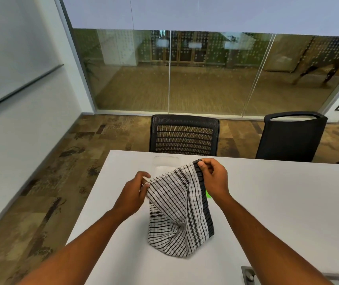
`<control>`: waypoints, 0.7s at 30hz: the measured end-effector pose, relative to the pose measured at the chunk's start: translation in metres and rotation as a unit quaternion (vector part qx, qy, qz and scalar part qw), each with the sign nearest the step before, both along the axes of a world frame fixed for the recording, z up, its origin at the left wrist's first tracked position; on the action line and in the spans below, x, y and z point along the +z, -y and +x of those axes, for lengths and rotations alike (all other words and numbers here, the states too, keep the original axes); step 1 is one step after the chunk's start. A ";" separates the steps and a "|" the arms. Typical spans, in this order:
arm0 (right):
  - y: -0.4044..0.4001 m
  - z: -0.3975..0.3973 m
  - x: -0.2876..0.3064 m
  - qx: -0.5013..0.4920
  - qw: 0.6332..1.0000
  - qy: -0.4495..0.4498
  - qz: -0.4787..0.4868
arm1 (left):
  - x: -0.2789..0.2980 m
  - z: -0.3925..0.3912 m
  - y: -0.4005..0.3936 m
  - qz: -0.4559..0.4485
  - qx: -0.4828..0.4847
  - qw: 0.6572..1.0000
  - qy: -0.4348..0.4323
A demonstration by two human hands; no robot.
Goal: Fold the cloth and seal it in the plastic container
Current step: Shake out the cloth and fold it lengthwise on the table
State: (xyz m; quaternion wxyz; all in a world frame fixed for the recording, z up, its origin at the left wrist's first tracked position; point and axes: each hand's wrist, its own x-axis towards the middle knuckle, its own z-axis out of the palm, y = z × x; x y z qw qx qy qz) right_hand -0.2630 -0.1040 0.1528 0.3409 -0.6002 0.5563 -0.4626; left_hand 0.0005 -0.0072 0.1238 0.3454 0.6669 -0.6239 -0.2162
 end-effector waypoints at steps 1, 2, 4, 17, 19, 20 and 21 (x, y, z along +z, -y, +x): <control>0.000 -0.001 0.001 -0.016 1.000 -0.012 -0.005 | 0.008 0.002 0.001 -0.024 -0.005 1.000 -0.003; 0.001 -0.001 0.002 -0.030 0.999 -0.022 -0.011 | 0.016 0.003 0.002 -0.052 -0.015 0.999 0.000; 0.002 -0.001 0.008 -0.042 0.998 -0.029 -0.024 | 0.032 0.006 0.005 -0.109 -0.038 0.993 0.024; 0.010 -0.002 0.057 0.028 0.994 0.097 -0.051 | 0.092 0.031 0.025 -0.295 -0.038 0.953 0.063; 0.011 -0.001 0.063 0.032 0.992 0.108 -0.058 | 0.103 0.031 0.029 -0.297 -0.027 0.954 0.041; 0.011 -0.001 0.067 0.029 0.991 0.114 -0.060 | 0.108 0.030 0.030 -0.298 -0.021 0.954 0.030; 0.011 0.000 0.070 0.028 0.991 0.119 -0.060 | 0.113 0.029 0.032 -0.297 -0.012 0.954 0.018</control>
